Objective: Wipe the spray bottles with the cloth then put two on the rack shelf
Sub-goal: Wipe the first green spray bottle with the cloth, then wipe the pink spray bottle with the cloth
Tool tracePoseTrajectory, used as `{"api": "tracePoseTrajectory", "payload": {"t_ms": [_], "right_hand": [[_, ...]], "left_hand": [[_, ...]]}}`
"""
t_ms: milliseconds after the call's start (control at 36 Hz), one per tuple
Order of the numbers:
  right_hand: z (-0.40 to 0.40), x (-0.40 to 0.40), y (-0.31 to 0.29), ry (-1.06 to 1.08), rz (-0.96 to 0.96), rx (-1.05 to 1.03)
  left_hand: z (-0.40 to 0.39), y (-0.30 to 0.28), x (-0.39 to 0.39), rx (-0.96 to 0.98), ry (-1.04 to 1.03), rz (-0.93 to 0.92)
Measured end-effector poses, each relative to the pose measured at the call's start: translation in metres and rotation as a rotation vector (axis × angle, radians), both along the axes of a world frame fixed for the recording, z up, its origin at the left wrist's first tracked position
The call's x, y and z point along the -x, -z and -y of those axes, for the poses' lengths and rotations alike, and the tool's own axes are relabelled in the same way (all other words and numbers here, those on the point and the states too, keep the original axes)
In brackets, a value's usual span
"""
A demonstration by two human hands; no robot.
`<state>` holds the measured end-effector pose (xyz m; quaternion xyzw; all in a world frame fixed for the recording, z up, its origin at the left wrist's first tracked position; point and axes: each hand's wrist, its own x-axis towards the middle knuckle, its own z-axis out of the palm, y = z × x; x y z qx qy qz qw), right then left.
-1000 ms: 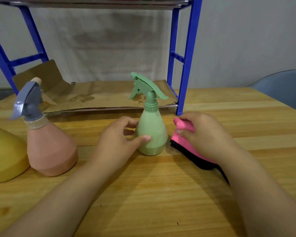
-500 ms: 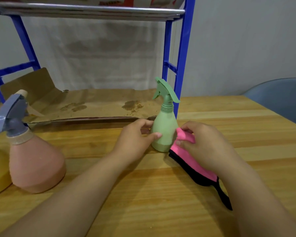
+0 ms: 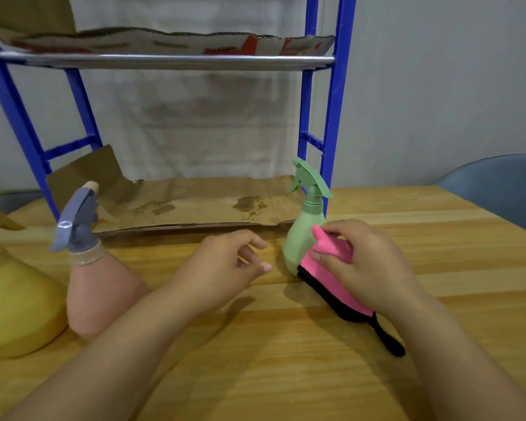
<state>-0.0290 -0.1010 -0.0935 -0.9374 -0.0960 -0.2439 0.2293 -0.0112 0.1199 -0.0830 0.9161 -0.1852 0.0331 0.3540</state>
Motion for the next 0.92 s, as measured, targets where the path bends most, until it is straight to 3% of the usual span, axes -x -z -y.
{"api": "tracePoseTrajectory", "payload": {"t_ms": [278,667,806,917], "right_hand": [[-0.033,0.01,0.019,-0.249,0.19,0.03],[-0.084,0.006,0.02,-0.343,0.278,0.002],[-0.087,0.003,0.02,-0.372,0.34,-0.053],[-0.087,0.001,0.018,-0.369,0.318,-0.071]], "left_hand": [[-0.063,0.006,0.046,0.07,-0.058,0.113],[-0.144,0.021,0.068,0.285,-0.497,0.452],[-0.151,0.022,0.054,0.308,-0.601,0.384],[-0.145,0.019,0.048,0.327,-0.513,0.277]]}}
